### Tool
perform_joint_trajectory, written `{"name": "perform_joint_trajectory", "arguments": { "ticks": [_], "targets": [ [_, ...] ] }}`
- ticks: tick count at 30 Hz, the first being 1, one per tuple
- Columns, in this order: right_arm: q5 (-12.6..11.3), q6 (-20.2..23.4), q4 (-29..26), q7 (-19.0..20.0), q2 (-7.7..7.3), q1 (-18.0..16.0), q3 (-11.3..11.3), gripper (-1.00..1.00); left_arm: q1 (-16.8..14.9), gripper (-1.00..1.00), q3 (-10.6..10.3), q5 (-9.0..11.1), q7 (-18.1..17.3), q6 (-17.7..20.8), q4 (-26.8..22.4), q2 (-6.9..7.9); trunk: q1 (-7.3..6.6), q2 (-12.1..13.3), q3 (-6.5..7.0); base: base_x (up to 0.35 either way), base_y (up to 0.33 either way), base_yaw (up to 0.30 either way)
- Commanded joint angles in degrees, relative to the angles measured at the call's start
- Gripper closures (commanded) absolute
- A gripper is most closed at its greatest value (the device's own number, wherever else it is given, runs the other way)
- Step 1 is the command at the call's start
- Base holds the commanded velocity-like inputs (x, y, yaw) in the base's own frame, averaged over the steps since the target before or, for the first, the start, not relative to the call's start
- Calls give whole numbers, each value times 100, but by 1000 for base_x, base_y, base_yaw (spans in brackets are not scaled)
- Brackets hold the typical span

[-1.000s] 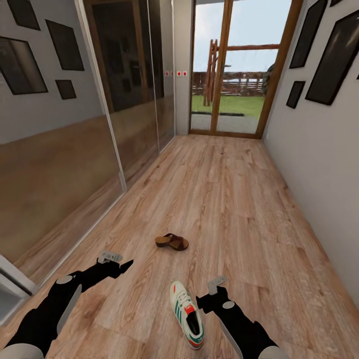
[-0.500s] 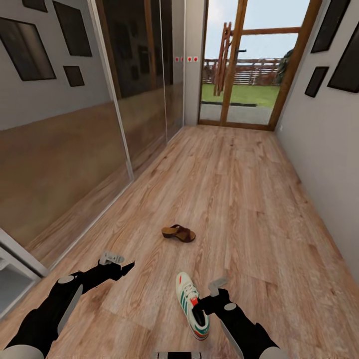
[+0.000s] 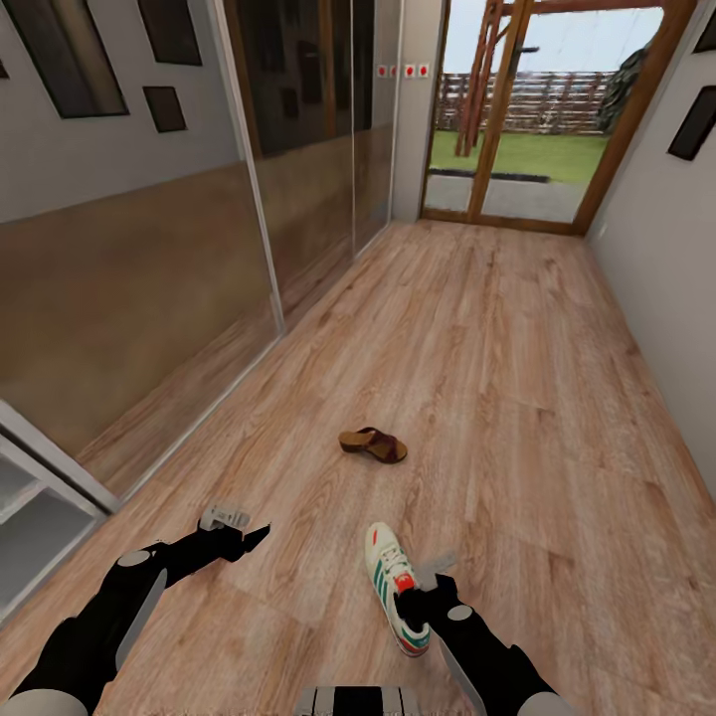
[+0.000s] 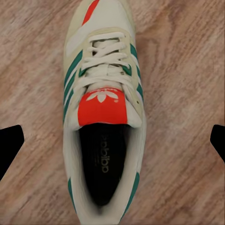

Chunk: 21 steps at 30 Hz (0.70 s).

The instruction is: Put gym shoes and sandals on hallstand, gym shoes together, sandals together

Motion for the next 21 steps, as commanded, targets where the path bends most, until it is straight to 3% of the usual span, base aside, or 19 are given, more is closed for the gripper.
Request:
{"name": "perform_joint_trajectory", "arguments": {
  "ticks": [1, 9, 18, 21],
  "targets": [
    [29, 38, -13, -5, -2, 0, 11, -100, -3, -100, -5, 44, -8, 48, -3, 2, 1, -3, -35, 0, 0, 151],
    [29, 38, -20, -4, -9, 0, 3, -100, -3, -100, -3, 45, -14, 47, 4, 3, 22, -14, -283, 0, 0, 50],
    [24, 38, -27, -13, -6, 0, 2, -100, 6, -100, 3, 51, -36, 6, -42, 8, 22, -14, -316, 0, 0, 4],
    [21, 38, -29, -13, -9, 0, -2, -100, 6, -100, 3, 52, -41, 0, -45, 2, 29, -18, -396, 0, 0, 0]
  ]
}}
